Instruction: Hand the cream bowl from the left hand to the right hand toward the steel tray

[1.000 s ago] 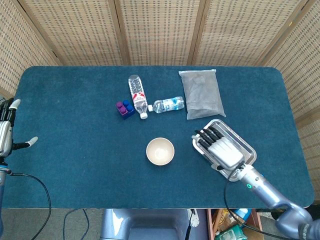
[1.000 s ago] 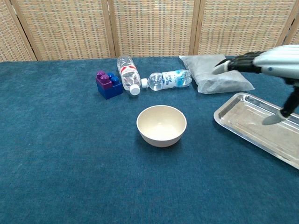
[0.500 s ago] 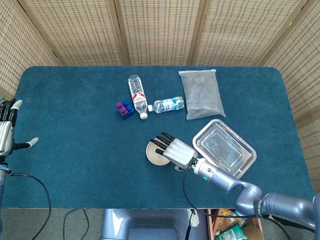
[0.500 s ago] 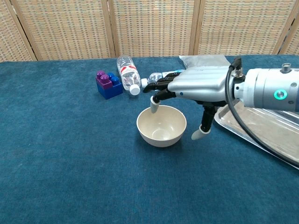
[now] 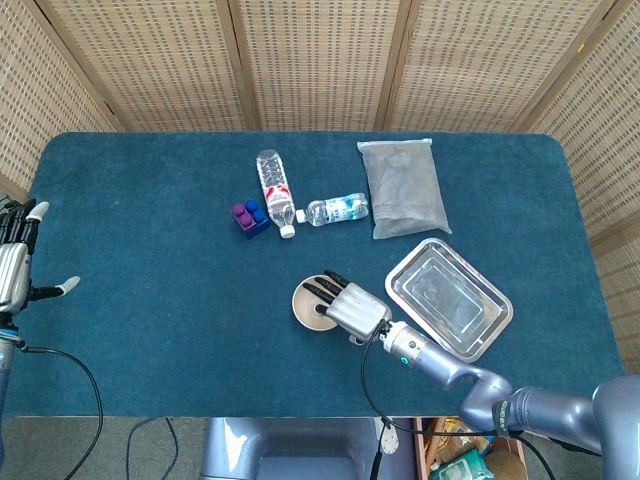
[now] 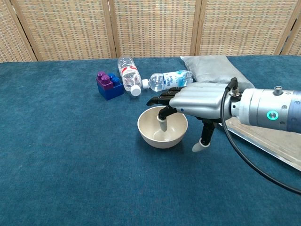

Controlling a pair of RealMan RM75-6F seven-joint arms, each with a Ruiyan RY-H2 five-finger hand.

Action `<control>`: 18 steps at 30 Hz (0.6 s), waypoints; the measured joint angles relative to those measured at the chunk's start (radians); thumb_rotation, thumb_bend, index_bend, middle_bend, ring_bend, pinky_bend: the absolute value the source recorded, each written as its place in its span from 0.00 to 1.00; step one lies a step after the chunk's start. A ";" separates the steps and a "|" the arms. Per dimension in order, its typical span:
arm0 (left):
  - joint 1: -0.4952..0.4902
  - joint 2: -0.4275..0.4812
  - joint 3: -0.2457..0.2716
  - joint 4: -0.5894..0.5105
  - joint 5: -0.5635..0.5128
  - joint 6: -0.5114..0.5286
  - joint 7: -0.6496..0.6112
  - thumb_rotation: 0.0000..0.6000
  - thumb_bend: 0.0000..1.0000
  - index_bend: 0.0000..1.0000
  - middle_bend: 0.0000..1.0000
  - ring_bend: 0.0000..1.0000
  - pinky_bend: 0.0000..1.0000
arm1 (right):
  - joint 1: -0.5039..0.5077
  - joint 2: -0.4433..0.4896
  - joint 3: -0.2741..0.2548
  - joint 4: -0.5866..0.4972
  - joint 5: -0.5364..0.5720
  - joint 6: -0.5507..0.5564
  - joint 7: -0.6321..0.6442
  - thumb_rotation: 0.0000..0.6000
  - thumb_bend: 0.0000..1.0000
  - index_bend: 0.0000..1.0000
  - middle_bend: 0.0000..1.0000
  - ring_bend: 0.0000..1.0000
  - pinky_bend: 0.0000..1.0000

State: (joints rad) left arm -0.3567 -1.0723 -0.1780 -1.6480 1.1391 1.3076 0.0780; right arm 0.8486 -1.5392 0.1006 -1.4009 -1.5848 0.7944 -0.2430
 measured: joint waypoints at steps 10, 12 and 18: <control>0.003 -0.001 -0.006 0.000 0.002 -0.013 0.004 1.00 0.00 0.00 0.00 0.00 0.00 | 0.010 -0.061 -0.032 0.113 -0.048 0.051 0.039 1.00 0.29 0.47 0.00 0.00 0.00; 0.004 -0.002 -0.007 0.000 0.002 -0.016 0.005 1.00 0.00 0.00 0.00 0.00 0.00 | 0.014 -0.074 -0.037 0.137 -0.055 0.060 0.060 1.00 0.32 0.49 0.00 0.00 0.00; 0.006 -0.004 -0.013 0.004 0.001 -0.020 0.006 1.00 0.00 0.00 0.00 0.00 0.00 | 0.026 -0.104 -0.048 0.199 -0.073 0.087 0.115 1.00 0.39 0.60 0.00 0.00 0.00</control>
State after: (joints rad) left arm -0.3507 -1.0762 -0.1907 -1.6444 1.1403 1.2873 0.0838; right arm 0.8750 -1.6433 0.0523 -1.2019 -1.6577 0.8818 -0.1278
